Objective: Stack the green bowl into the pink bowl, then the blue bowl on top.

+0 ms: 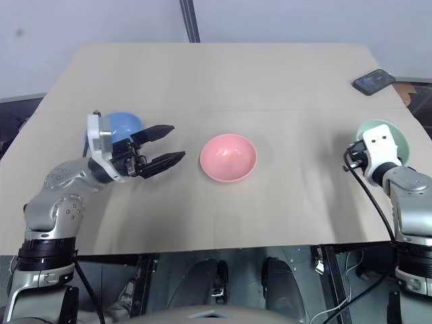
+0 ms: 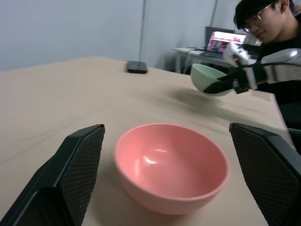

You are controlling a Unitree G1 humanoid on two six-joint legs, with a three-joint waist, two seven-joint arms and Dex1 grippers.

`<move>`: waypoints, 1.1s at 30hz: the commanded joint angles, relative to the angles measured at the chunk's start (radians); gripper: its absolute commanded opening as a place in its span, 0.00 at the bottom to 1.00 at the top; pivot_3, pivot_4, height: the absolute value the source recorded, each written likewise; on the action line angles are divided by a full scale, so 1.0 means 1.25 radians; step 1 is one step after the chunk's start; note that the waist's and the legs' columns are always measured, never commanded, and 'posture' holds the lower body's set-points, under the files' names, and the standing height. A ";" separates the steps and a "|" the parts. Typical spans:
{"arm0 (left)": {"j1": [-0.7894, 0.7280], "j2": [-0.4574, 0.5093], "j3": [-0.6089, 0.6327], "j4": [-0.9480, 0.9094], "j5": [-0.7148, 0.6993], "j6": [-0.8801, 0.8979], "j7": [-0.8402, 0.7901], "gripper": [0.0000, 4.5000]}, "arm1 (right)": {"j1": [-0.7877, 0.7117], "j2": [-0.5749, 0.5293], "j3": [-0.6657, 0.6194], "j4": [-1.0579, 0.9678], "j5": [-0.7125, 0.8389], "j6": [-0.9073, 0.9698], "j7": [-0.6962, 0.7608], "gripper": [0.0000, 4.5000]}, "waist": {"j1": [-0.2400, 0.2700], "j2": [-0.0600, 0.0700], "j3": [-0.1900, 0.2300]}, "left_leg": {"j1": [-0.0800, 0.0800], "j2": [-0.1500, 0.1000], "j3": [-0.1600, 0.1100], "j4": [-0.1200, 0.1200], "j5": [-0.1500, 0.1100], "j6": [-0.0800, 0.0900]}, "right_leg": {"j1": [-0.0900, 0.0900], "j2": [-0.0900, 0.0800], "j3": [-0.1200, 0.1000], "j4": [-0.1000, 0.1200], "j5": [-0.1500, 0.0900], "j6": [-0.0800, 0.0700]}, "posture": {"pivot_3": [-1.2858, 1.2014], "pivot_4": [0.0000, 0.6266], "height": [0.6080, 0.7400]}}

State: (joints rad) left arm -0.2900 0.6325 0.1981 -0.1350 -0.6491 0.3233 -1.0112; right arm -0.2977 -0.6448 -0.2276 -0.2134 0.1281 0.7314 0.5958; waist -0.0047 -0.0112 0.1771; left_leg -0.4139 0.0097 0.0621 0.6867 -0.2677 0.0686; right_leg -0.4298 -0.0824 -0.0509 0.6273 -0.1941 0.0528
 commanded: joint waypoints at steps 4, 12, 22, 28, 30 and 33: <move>0.014 -0.011 0.030 -0.024 0.080 -0.036 0.124 1.00 | -0.109 0.047 0.142 -0.235 0.158 -0.038 0.127 0.01 | -0.005 0.000 0.000 | 0.000 0.001 0.000 0.000 0.000 0.000 | 0.000 0.000 0.000 0.000 0.000 0.000 | 0.52 0.24 1.00; 0.030 -0.001 0.045 -0.032 0.163 -0.018 0.250 1.00 | -0.201 0.096 0.403 -0.143 0.086 -0.145 0.196 0.01 | 0.010 -0.001 0.000 | -0.001 -0.001 -0.001 0.001 0.000 0.001 | 0.000 -0.002 -0.002 0.000 0.000 0.000 | 0.52 0.24 1.00; 0.089 0.054 0.045 -0.127 0.267 0.058 0.360 1.00 | -0.245 0.107 0.419 -0.090 0.084 -0.217 0.259 0.72 | 0.014 -0.001 0.000 | -0.001 -0.001 -0.001 0.001 0.000 0.000 | 0.000 -0.002 -0.003 0.000 0.000 0.000 | 0.52 0.24 1.00; 0.045 0.135 -0.007 -0.222 0.339 0.304 0.444 1.00 | -0.226 0.128 0.257 -0.220 0.256 -0.119 0.215 0.99 | 0.015 -0.002 0.000 | -0.001 0.000 -0.002 0.001 0.000 0.000 | 0.000 -0.001 -0.003 0.000 0.000 0.000 | 0.52 0.24 1.00; 0.014 0.179 -0.047 -0.240 0.362 0.389 0.447 1.00 | -0.202 0.110 0.231 -0.241 0.267 -0.116 0.210 0.99 | 0.016 -0.002 0.000 | -0.001 -0.001 -0.003 0.001 0.000 0.000 | 0.001 -0.002 -0.004 0.000 0.000 0.000 | 0.52 0.24 1.00; -0.037 0.214 -0.101 -0.245 0.385 0.507 0.457 1.00 | -0.172 0.091 0.205 -0.242 0.269 -0.128 0.199 0.99 | 0.016 -0.002 0.000 | -0.001 -0.001 -0.003 0.001 0.000 0.000 | 0.001 -0.002 -0.004 0.000 0.000 0.000 | 0.52 0.24 1.00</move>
State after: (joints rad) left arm -0.3146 0.8787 0.1010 -0.4024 -0.1917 0.8875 -0.4517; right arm -0.5176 -0.5202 0.0660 -0.4898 0.4489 0.5834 0.8569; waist 0.0147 -0.0138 0.1767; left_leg -0.4148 0.0081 0.0590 0.6874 -0.2682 0.0688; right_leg -0.4287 -0.0846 -0.0556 0.6282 -0.1940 0.0527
